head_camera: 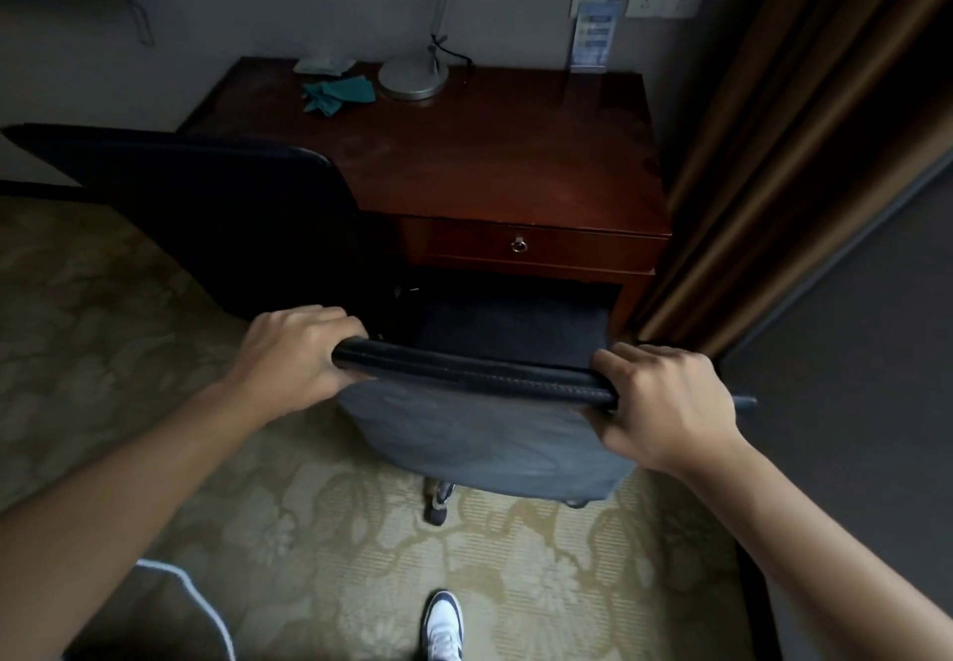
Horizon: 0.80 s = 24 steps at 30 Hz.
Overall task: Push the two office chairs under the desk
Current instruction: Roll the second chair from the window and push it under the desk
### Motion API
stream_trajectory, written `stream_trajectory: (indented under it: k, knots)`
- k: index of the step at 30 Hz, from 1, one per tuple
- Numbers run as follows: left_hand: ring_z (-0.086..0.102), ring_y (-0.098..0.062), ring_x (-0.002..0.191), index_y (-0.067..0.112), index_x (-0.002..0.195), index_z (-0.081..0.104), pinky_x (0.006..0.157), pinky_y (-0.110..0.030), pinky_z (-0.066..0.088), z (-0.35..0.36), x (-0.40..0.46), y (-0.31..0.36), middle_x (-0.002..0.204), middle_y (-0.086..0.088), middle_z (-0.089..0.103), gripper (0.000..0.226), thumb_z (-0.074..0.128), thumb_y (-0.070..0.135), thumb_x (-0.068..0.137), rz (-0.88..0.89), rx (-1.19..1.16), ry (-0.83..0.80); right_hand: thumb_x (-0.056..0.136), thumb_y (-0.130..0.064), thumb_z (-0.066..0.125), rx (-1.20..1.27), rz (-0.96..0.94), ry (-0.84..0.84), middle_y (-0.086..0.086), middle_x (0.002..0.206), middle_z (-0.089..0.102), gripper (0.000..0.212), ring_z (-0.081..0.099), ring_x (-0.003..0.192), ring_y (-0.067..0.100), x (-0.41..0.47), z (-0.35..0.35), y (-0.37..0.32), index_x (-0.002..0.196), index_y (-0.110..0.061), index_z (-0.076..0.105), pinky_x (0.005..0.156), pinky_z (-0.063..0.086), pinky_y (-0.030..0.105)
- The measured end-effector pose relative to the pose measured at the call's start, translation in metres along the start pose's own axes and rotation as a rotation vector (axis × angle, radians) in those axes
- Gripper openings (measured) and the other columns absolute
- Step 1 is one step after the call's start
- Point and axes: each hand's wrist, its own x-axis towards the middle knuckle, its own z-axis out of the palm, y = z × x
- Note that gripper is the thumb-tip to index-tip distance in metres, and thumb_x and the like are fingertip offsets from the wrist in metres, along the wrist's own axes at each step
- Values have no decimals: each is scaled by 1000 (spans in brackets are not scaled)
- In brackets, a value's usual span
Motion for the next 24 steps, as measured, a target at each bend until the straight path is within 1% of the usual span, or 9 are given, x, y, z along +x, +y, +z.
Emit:
stream_trajectory:
  k: [2, 4, 6, 10, 14, 16, 18, 21, 24]
  knots:
    - [65, -19, 73, 27, 78, 70, 56, -32, 50, 3, -4, 9, 75, 9, 66, 29, 57, 51, 68, -40, 0, -26, 61, -42, 68, -1, 22, -28, -5, 68, 60, 27, 63, 62, 24, -3, 0, 6, 76, -21, 60, 49, 40, 28]
    - [65, -20, 75, 28, 81, 70, 58, -33, 51, 4, -15, 25, 76, 9, 65, 23, 70, 46, 66, -92, 11, -33, 62, -45, 68, -23, 37, -65, -5, 72, 62, 29, 64, 67, 24, -12, -4, 10, 79, -22, 61, 51, 42, 30]
    - [66, -22, 75, 28, 80, 69, 58, -33, 51, 9, -30, 44, 74, 8, 65, 25, 81, 40, 62, -154, 21, -19, 61, -46, 67, -48, 38, -91, -5, 74, 64, 32, 64, 71, 23, -22, -8, 16, 83, -24, 64, 53, 44, 30]
    - [64, -24, 67, 24, 73, 66, 54, -32, 49, 22, -58, 87, 67, 5, 61, 20, 78, 31, 59, -216, 44, 27, 55, -42, 74, -55, 73, -114, -3, 73, 64, 36, 65, 71, 24, -49, -16, 26, 83, -22, 67, 57, 45, 30]
    - [63, -22, 65, 25, 71, 65, 53, -30, 47, 26, -62, 90, 65, 7, 60, 29, 85, 21, 51, -237, 50, 2, 53, -39, 70, -37, 61, -83, -3, 68, 63, 30, 64, 65, 24, -53, -12, 30, 76, -21, 66, 55, 47, 31]
    - [64, -23, 64, 25, 70, 65, 52, -30, 47, 23, -46, 82, 65, 7, 61, 26, 83, 23, 51, -232, 67, 14, 54, -37, 68, -33, 46, -35, -3, 65, 63, 25, 63, 62, 24, -38, -9, 35, 73, -21, 65, 52, 47, 30]
    - [65, -24, 62, 25, 69, 66, 51, -30, 48, 19, -20, 69, 65, 7, 62, 18, 74, 32, 55, -216, 75, 61, 53, -36, 73, -29, 15, 1, -3, 61, 62, 23, 62, 56, 24, -13, -5, 45, 68, -20, 64, 48, 44, 28]
    - [64, -20, 61, 25, 69, 67, 51, -30, 49, 17, 12, 49, 64, 9, 62, 24, 66, 48, 62, -145, 55, 69, 53, -40, 76, -29, -22, 12, -4, 59, 62, 26, 63, 54, 24, 16, -1, 61, 66, -21, 64, 46, 42, 27]
    - [64, -18, 60, 24, 69, 66, 50, -29, 49, 23, 25, 31, 63, 9, 61, 28, 61, 51, 67, -45, 35, 89, 57, -44, 74, -17, -88, 52, -6, 58, 59, 27, 61, 50, 22, 29, 8, 73, 66, -22, 62, 45, 41, 26]
